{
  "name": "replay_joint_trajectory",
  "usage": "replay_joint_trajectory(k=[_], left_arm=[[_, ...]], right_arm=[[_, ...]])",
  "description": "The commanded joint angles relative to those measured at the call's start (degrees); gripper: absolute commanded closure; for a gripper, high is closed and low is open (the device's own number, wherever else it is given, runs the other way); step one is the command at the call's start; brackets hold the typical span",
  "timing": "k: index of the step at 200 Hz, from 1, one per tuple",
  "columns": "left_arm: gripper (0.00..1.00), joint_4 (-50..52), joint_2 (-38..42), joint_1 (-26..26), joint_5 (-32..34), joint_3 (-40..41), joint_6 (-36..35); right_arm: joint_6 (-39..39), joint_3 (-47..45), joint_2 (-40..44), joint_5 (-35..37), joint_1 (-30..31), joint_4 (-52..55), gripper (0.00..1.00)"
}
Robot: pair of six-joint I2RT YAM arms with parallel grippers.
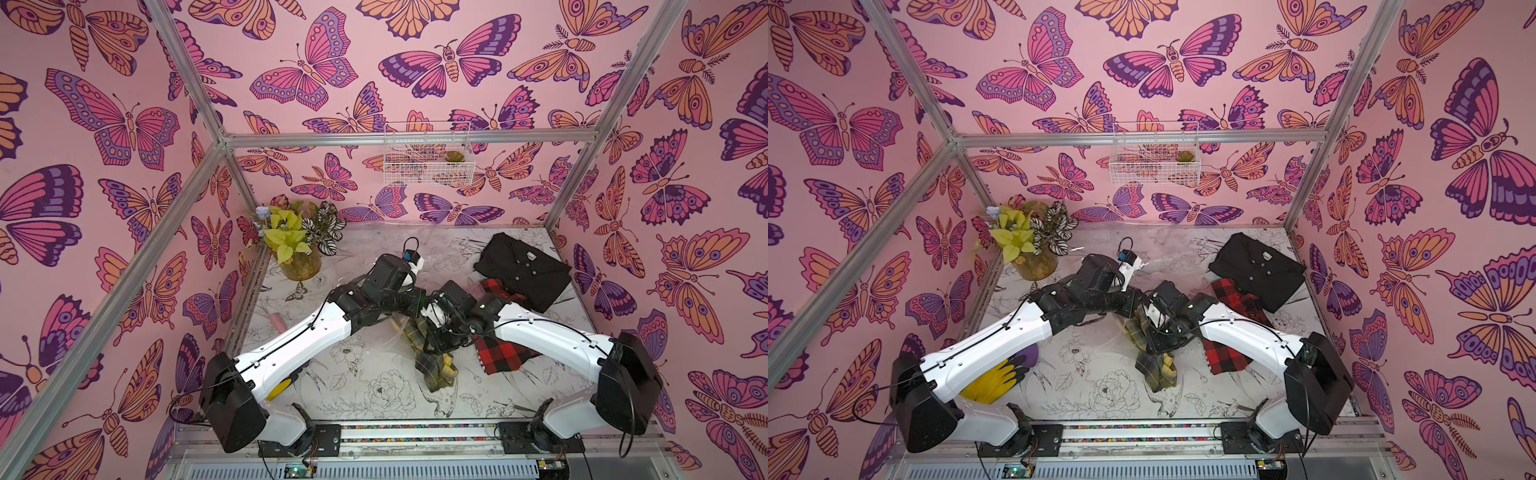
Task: Place the folded shirt into the vacuum bag
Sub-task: Place the shirt in the vacuum bag.
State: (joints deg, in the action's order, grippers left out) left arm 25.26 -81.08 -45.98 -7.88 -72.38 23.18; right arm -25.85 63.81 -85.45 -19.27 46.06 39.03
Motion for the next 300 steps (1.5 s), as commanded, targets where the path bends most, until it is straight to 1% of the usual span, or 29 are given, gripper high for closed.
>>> replay_joint_trajectory(k=[1,8,18,23,31,39,43,59,63,71,80,87,102,120,129,147,159,186,192,204,209,218,223,232,243,258,270,276,300], left_arm=[[1.0,-1.5,1.0,-0.9,-0.7,1.6,0.9],[1.0,-1.6,1.3,-1.0,-0.4,2.2,1.1],[1.0,-1.8,1.6,-1.0,0.2,3.0,1.2],[1.0,-1.8,1.6,-1.0,0.4,3.4,1.2],[1.0,-1.8,1.8,-0.9,0.9,3.9,1.0],[1.0,-1.7,1.9,-0.9,1.2,4.2,0.9],[1.0,-1.7,2.0,-1.0,1.2,4.5,0.9],[1.0,-1.6,2.1,-0.9,1.4,5.2,1.0],[1.0,-1.6,2.2,-0.9,1.4,5.4,1.0],[1.0,-1.3,2.3,-0.9,1.7,5.7,1.0],[1.0,-1.1,2.6,-0.9,2.2,6.1,0.9],[1.0,-0.9,2.9,-0.9,2.6,6.4,0.8],[1.0,-0.6,3.6,-0.8,3.4,7.2,0.7],[1.0,-0.4,3.7,-0.6,3.5,7.9,0.8],[1.0,-0.4,3.3,-0.6,3.2,8.0,0.9],[1.0,-0.5,2.4,-0.7,2.3,7.6,1.3],[1.0,-0.6,2.0,-0.8,2.2,7.4,1.4],[1.0,-1.0,1.8,-0.9,1.9,7.0,1.6],[1.0,-1.1,1.7,-0.9,1.7,6.9,1.6],[1.0,-1.1,1.5,-1.2,1.4,6.6,1.6],[1.0,-1.1,1.5,-1.3,1.3,6.6,1.6],[1.0,-1.1,1.4,-1.6,1.2,6.6,1.5],[1.0,-1.1,1.5,-1.7,1.1,6.8,1.5],[1.0,-1.1,1.5,-2.0,1.0,7.0,1.5],[1.0,-1.1,1.5,-2.4,0.9,7.3,1.7],[1.0,-1.3,1.3,-2.9,1.0,7.7,2.1],[1.0,-1.7,1.1,-3.2,0.9,7.9,2.5],[1.0,-2.1,1.0,-3.3,0.9,8.0,2.6],[1.0,-3.1,0.0,-3.4,0.5,8.4,3.0]], right_arm=[[-1.0,2.6,-1.7,-0.9,-0.5,-7.1,1.0],[-1.2,1.5,-2.6,-0.5,-0.9,-9.4,1.0],[-1.0,-0.3,-4.0,1.2,-1.3,-12.6,0.95],[-0.6,-1.1,-4.2,1.7,-1.5,-13.6,0.92],[0.1,-1.8,-7.3,1.8,-1.7,-15.0,0.86],[0.6,-2.0,-8.8,0.9,-1.9,-15.7,0.76],[0.8,-2.0,-9.4,-0.4,-2.1,-16.0,0.69],[0.9,-1.2,-10.5,-8.0,-3.2,-15.0,0.37],[0.8,-1.1,-10.2,-9.8,-3.7,-14.4,0.28],[0.4,-1.7,-8.6,-11.7,-4.4,-13.2,0.15],[0.2,-3.1,-5.5,-12.1,-5.5,-11.5,0.04],[0.1,-4.4,-1.9,-11.9,-6.4,-9.8,0.0],[-0.2,-7.3,4.5,-10.3,-8.2,-5.5,0.01],[-2.1,-11.3,11.0,-7.7,-8.4,-2.7,0.0],[-4.5,-14.0,13.1,-6.9,-8.0,-3.6,0.01],[-9.9,-18.8,16.4,-1.3,-5.6,-6.1,0.05],[-13.9,-22.0,18.2,0.5,-4.2,-9.7,0.09],[-20.5,-26.1,19.0,5.7,-1.3,-16.9,0.18],[-21.2,-26.1,18.3,7.0,-1.2,-17.6,0.23],[-23.3,-26.4,17.3,10.9,-1.4,-18.9,0.37],[-24.5,-26.2,17.1,13.0,-1.7,-18.9,0.46],[-25.8,-25.6,16.9,15.5,-3.0,-18.7,0.7],[-26.5,-25.2,16.8,16.3,-4.2,-18.7,0.79],[-28.1,-24.7,16.6,16.3,-7.0,-19.3,0.87],[-30.8,-24.7,16.0,16.3,-10.2,-20.3,0.92],[-32.8,-24.7,13.9,17.0,-12.3,-23.1,0.92],[-32.9,-23.2,11.2,18.3,-12.5,-22.6,0.84],[-32.8,-22.7,10.0,17.7,-12.5,-23.2,0.78],[-31.8,-21.8,8.1,12.9,-12.5,-24.0,0.45]])
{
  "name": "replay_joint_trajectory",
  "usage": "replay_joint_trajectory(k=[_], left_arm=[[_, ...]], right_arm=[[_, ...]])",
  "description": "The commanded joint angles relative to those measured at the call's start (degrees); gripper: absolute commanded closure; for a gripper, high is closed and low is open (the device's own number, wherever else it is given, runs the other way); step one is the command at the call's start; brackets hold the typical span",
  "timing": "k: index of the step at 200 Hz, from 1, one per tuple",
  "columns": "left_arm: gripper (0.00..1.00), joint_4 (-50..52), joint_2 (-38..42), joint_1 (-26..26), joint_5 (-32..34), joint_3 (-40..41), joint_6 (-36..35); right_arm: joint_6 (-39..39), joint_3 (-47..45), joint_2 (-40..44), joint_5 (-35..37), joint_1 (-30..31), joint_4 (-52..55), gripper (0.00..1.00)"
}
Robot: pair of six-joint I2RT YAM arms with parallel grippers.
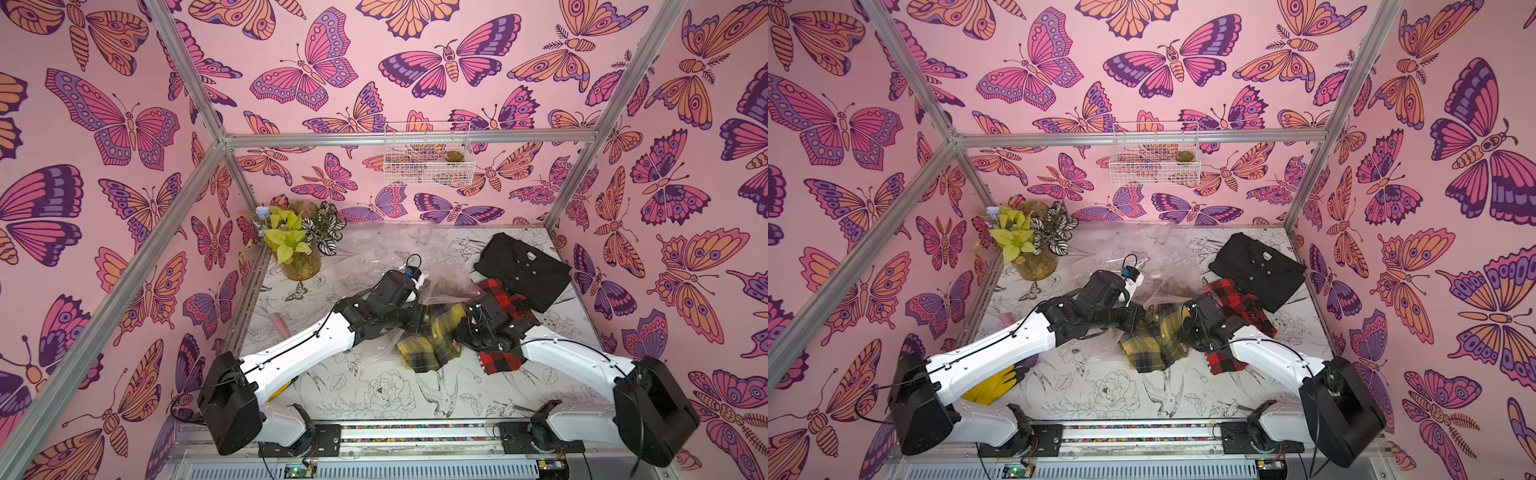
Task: Place the folded shirt into the vacuum bag
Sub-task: Place the shirt in the vacuum bag.
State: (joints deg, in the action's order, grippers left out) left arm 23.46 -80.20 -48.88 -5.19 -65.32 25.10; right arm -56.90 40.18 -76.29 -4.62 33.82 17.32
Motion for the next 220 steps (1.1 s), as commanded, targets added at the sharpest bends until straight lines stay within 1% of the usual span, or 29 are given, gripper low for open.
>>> replay_joint_trajectory(k=[1,18,32,52,61,72,91,99,113,121,133,141,151,166,180,205,220], left_arm=[[1.0,-1.3,-0.9,-0.5,-2.2,1.3,1.1],[1.0,-1.7,-1.4,-0.6,-2.6,1.3,1.3],[1.0,-2.1,-1.5,-0.7,-2.9,1.2,1.7],[1.0,-2.8,-1.6,-0.9,-3.0,1.2,2.0],[1.0,-3.1,-1.8,-1.0,-3.0,1.1,2.2],[1.0,-3.5,-2.2,-1.3,-3.3,0.9,2.4],[1.0,-3.6,-3.1,-1.9,-3.8,0.0,2.5],[1.0,-3.5,-3.3,-2.4,-4.0,-0.4,2.5],[1.0,-3.5,-3.4,-3.1,-4.4,-0.8,2.6],[1.0,-3.5,-3.5,-3.5,-4.5,-0.9,2.8],[1.0,-3.5,-3.3,-4.0,-4.6,-0.7,2.8],[1.0,-3.5,-3.2,-4.3,-4.6,-0.5,3.0],[1.0,-3.5,-3.0,-4.5,-4.8,-0.2,3.3],[1.0,-3.5,-2.7,-4.8,-4.9,0.3,3.7],[1.0,-3.5,-2.7,-4.9,-4.9,0.5,3.7],[1.0,-3.6,-3.1,-5.0,-4.6,0.9,3.5],[1.0,-3.5,-3.1,-5.0,-4.5,1.0,3.5]], right_arm=[[-0.7,1.8,-1.0,-1.9,-0.3,-2.1,0.44],[-1.2,-0.8,1.7,-3.8,-0.3,1.4,0.29],[-2.8,-5.4,5.8,-4.8,-0.3,3.1,0.21],[-6.5,-11.6,11.7,-7.1,0.0,2.5,0.16],[-8.7,-14.2,13.6,-8.4,0.6,-0.9,0.17],[-11.4,-16.2,14.3,-8.3,1.8,-4.8,0.18],[-14.6,-17.5,11.7,-7.0,3.3,-11.6,0.24],[-16.0,-18.0,9.8,-6.8,3.8,-16.0,0.27],[-18.2,-18.3,6.0,-5.6,4.6,-23.1,0.36],[-19.4,-18.4,4.0,-4.5,5.2,-26.5,0.44],[-21.0,-18.2,1.9,-3.3,6.1,-31.3,0.64],[-21.1,-17.2,1.7,-2.2,6.9,-32.1,0.75],[-20.2,-15.0,2.2,-0.8,8.0,-31.2,0.84],[-18.8,-11.3,3.0,1.1,8.5,-28.8,0.89],[-18.5,-8.3,2.3,3.6,8.4,-27.5,0.91],[-18.1,-4.1,-2.5,7.0,8.0,-27.7,0.94],[-19.0,-3.2,-6.3,6.1,7.1,-28.8,0.93]])
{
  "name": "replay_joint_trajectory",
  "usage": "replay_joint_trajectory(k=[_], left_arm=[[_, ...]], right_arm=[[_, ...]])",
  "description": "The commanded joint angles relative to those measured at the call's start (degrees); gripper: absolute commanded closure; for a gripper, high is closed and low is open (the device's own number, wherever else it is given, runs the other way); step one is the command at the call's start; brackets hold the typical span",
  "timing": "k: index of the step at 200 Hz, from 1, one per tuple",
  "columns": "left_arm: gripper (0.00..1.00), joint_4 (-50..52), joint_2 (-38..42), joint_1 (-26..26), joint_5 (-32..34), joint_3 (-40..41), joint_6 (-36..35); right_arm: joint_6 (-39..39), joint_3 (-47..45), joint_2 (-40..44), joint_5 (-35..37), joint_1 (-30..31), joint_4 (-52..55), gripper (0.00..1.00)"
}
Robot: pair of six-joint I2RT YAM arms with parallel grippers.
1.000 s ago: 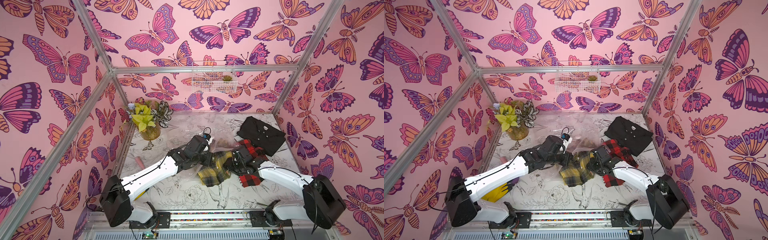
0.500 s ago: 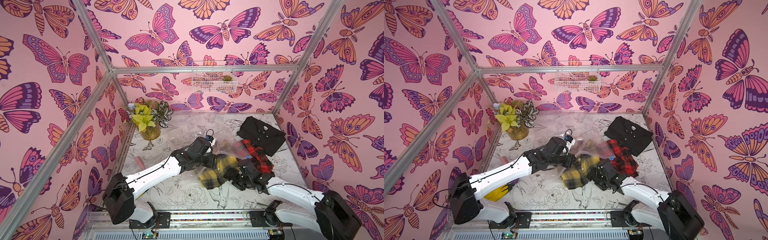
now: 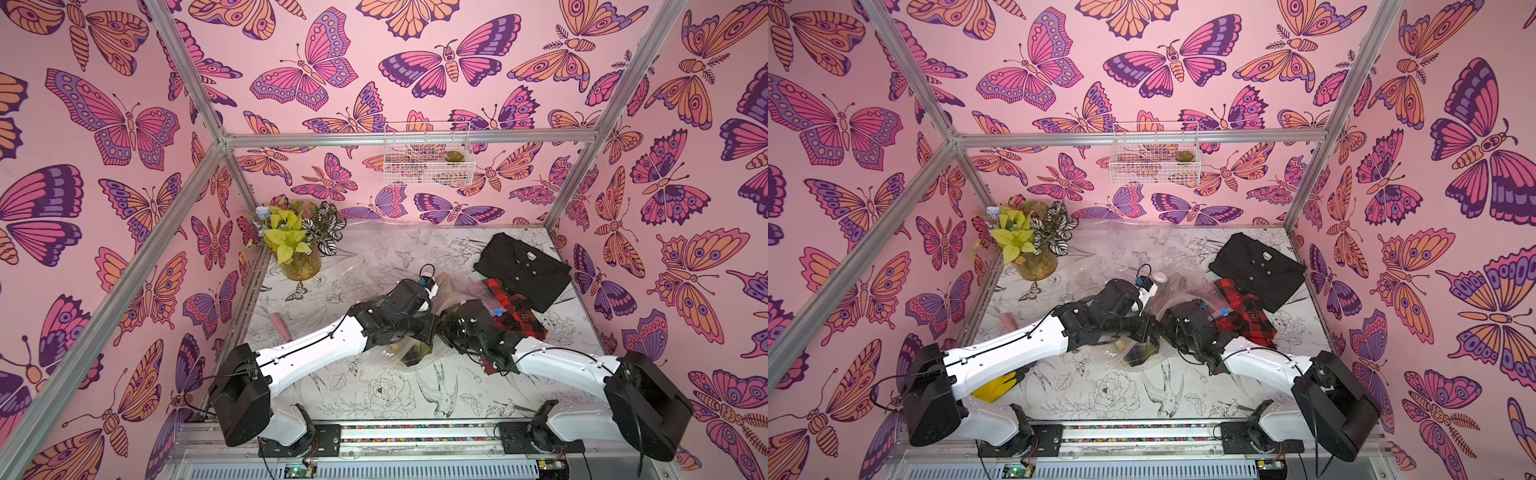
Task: Place the folded shirt into the vacuum bag
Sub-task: Place the shirt in the vacuum bag.
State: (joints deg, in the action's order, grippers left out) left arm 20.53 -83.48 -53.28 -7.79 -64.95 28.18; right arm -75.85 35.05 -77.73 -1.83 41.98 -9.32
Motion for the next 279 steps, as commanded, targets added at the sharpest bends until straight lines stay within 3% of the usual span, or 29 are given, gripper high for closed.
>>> replay_joint_trajectory(k=[1,22,47,70,109,152,226,279], left_arm=[[1.0,-0.6,0.3,-0.6,-1.9,0.6,0.4],[1.0,-0.5,0.7,-0.5,-0.9,0.7,0.0],[1.0,-0.6,0.7,-0.5,-0.2,0.7,-0.2],[1.0,-0.5,-0.1,-0.6,-1.1,0.0,0.3],[1.0,-0.6,0.1,-1.6,-2.3,-1.1,2.1],[1.0,-0.6,0.1,-3.6,-2.8,-1.1,2.9],[1.0,-0.1,-0.8,-4.4,-2.9,-2.9,2.3],[1.0,0.3,0.2,-4.4,-2.4,-2.9,2.4]], right_arm=[[-0.2,1.9,-5.0,3.2,-1.1,-2.2,0.93],[-1.8,0.5,-6.9,1.8,-1.0,-2.3,0.83],[-0.9,-2.5,-2.6,2.0,-0.4,4.1,0.59],[-1.8,-5.7,0.7,2.1,-0.4,7.0,0.52],[-5.3,-8.4,-4.6,2.6,-0.3,-4.8,0.59],[-3.0,-6.6,-11.2,6.9,0.4,-18.9,0.72],[-0.8,1.4,-24.6,14.3,1.8,-36.2,0.75],[-4.4,6.2,-30.8,17.8,-1.1,-38.4,0.76]])
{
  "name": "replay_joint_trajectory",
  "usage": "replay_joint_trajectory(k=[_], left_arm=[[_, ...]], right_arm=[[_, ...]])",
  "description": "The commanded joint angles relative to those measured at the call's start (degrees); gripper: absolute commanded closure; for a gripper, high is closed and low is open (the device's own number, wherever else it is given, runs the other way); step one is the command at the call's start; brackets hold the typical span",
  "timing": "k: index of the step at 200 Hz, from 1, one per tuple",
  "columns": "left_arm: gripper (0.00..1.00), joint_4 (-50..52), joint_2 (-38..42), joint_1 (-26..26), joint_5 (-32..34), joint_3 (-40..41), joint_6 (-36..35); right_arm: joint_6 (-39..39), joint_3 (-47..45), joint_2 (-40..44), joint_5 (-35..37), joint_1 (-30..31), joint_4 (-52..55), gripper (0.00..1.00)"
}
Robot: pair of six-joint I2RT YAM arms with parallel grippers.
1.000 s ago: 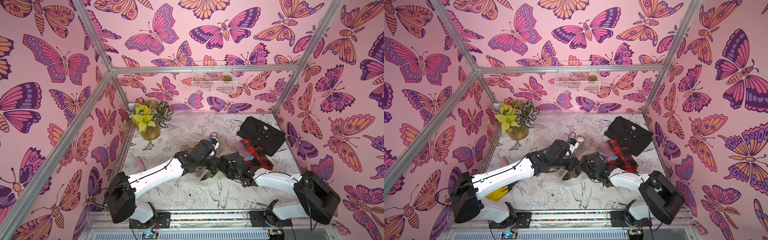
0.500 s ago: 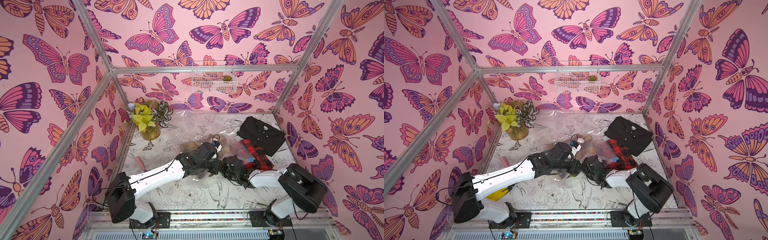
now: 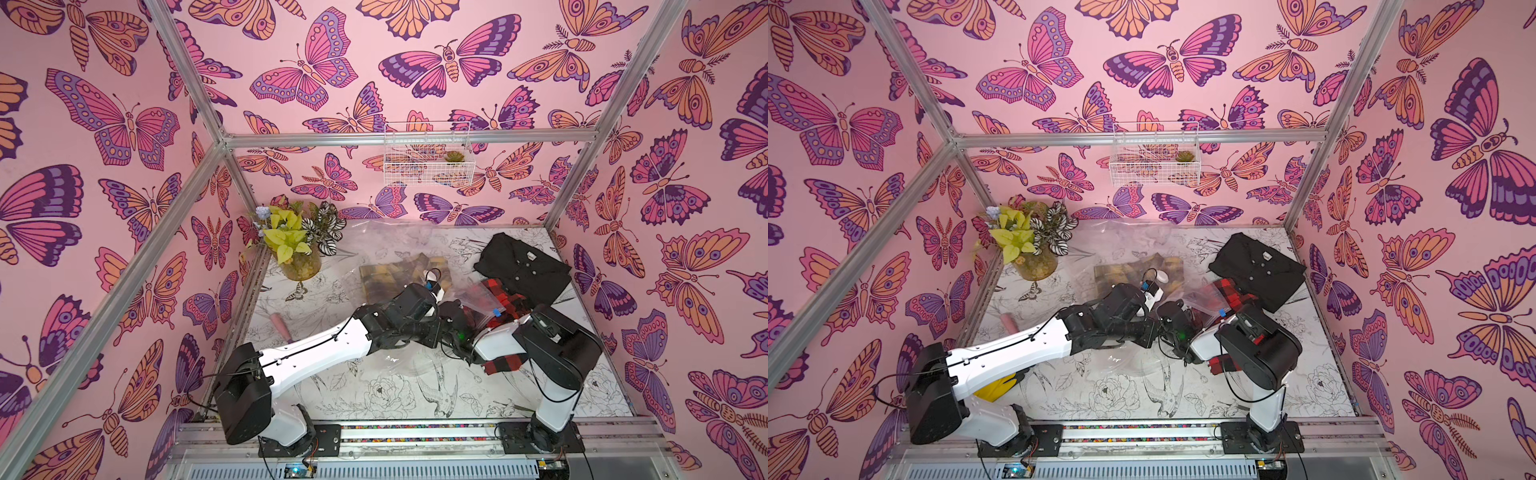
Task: Place the folded shirt into the vacuum bag
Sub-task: Place the shirt in the vacuum bag.
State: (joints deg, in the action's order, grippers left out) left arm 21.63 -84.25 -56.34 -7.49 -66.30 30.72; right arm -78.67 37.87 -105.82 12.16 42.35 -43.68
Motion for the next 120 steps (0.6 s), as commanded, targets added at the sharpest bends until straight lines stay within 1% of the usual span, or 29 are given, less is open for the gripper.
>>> replay_joint_trajectory(k=[1,19,39,53,60,71,90,101,120], left_arm=[[1.0,-0.7,0.9,-1.4,-2.7,-1.5,-0.1],[1.0,-0.6,0.9,-1.3,-2.1,-1.9,-0.7],[1.0,0.1,0.7,-1.1,-1.1,-2.5,-1.8],[1.0,0.1,0.8,-0.7,-1.0,-2.5,-2.1],[1.0,0.1,0.7,-0.5,-1.0,-2.6,-2.4],[1.0,0.1,0.6,-0.4,-1.0,-2.7,-2.7],[1.0,0.1,0.6,0.2,-1.2,-2.8,-3.2],[1.0,0.1,0.6,0.4,-1.4,-2.8,-3.4],[1.0,0.1,0.6,0.7,-1.6,-2.6,-3.6]], right_arm=[[-1.6,3.5,-2.8,3.8,-1.5,-4.1,0.76],[-0.1,6.9,-4.4,1.5,-1.5,-4.5,0.88],[4.2,9.7,-4.8,-4.0,-1.5,-4.5,1.0],[7.5,10.0,-4.9,-8.6,-1.5,-5.1,1.0],[9.0,10.1,-5.2,-12.0,-1.8,-5.7,1.0],[11.1,10.3,-5.5,-18.0,-2.1,-5.8,1.0],[14.4,11.3,-6.1,-30.7,-2.7,-4.0,1.0],[16.2,11.7,-6.0,-37.3,-3.0,-1.4,1.0],[19.4,10.1,-4.5,-45.6,-4.1,2.6,1.0]])
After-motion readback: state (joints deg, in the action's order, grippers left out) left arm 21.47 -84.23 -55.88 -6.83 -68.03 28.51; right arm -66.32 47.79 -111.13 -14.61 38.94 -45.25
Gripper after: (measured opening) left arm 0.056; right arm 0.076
